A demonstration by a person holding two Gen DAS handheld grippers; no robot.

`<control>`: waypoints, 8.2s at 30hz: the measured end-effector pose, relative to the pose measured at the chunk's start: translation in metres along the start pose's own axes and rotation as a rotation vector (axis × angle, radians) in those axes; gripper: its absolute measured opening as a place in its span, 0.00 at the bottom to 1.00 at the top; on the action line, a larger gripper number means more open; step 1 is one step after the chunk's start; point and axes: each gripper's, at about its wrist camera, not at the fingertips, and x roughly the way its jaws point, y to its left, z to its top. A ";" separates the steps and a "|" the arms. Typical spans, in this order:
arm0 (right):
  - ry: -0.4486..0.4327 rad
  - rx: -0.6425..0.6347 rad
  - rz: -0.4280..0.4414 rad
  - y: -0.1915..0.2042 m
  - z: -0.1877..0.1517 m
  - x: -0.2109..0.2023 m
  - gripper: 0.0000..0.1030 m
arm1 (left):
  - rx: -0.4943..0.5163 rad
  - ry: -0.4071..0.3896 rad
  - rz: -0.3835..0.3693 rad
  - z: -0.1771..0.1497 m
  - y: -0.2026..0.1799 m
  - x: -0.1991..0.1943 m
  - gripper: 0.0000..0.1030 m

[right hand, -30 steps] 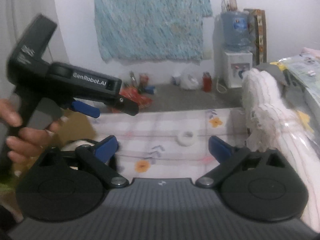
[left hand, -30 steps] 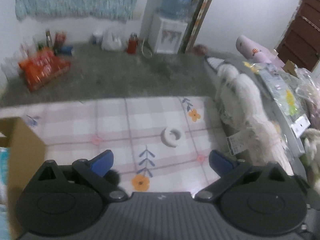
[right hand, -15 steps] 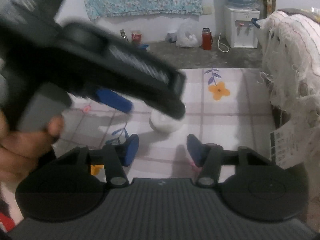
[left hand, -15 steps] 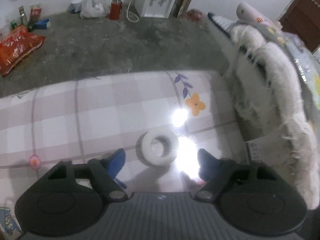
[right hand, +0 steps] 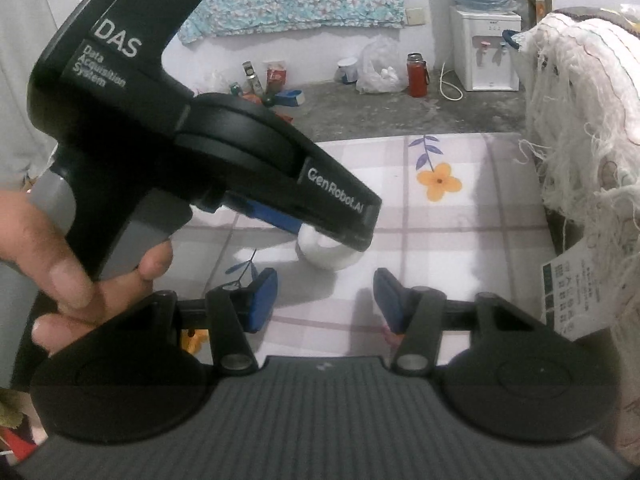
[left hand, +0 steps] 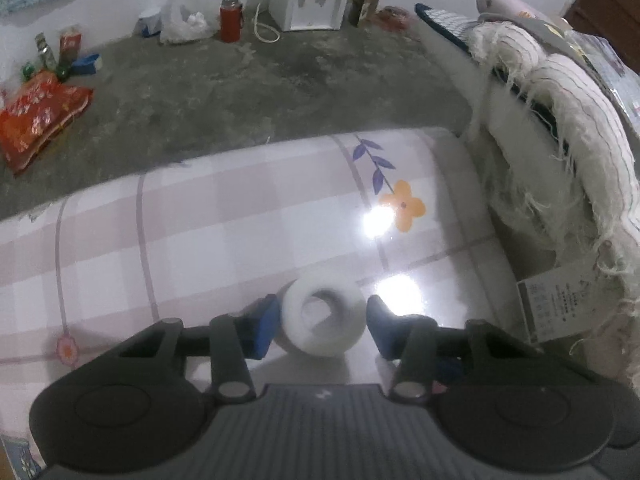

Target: Organize soft objects

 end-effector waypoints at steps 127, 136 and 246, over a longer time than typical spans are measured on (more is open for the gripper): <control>-0.326 -0.584 0.341 0.354 -0.138 -0.231 0.47 | -0.395 -0.472 0.048 -0.355 0.157 -0.383 0.46; -0.094 -0.609 0.384 0.403 -0.128 -0.146 0.48 | -0.612 -0.285 -0.060 -0.359 0.261 -0.326 0.36; 1.019 -0.965 0.227 0.472 -0.125 0.024 0.36 | -1.023 -0.633 -0.132 -0.479 0.374 -0.355 0.93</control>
